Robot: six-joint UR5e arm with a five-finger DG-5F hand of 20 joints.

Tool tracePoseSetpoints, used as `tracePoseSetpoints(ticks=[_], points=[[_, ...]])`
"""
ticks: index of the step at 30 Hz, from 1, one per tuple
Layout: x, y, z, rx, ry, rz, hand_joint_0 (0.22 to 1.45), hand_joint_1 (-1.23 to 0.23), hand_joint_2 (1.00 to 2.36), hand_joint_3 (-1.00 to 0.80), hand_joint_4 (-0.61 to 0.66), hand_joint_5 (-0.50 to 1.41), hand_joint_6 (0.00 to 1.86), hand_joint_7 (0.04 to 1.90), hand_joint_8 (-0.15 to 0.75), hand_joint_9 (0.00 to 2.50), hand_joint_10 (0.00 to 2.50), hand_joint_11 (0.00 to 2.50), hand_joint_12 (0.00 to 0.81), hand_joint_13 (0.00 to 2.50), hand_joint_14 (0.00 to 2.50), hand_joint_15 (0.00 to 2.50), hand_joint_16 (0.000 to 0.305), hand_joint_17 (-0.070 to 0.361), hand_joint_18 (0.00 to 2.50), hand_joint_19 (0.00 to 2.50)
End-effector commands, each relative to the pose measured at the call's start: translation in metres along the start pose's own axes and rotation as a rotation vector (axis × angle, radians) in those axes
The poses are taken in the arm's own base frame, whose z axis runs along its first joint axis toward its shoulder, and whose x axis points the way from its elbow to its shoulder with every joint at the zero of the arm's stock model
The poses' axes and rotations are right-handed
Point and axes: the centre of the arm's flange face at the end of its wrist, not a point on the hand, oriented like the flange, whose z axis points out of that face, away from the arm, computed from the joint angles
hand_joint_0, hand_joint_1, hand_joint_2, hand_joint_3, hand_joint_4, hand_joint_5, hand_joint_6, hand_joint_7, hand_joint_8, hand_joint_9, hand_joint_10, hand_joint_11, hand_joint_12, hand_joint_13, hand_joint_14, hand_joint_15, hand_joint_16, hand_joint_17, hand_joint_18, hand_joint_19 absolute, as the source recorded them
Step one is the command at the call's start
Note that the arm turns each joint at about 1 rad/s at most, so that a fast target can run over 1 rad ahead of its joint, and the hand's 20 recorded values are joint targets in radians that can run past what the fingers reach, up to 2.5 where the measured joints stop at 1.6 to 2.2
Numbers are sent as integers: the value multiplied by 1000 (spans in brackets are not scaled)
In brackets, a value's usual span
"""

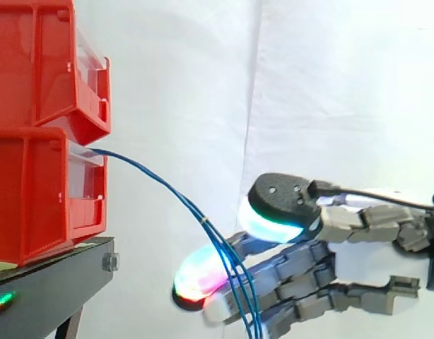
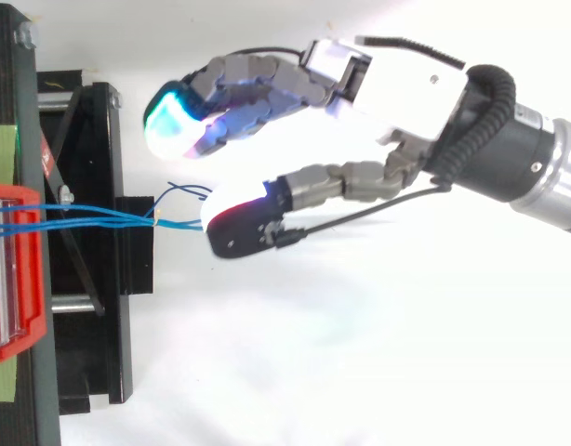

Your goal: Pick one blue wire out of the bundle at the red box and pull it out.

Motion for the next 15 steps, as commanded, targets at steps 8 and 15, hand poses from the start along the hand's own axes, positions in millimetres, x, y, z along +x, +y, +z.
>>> tracePoseSetpoints(ticks=[8, 15], points=[[33, -5, 9, -40, 111, 46, 516, -655, 1000, -491, 359, -149, 503, 871, 347, 530, 3, 87, 455, 377, 6, 195, 65, 147, 557, 555], [36, -1, 11, -70, 137, 119, 524, -648, 1000, -488, 363, -145, 503, 883, 348, 550, 4, 102, 453, 389, 6, 199, 65, 145, 564, 559]])
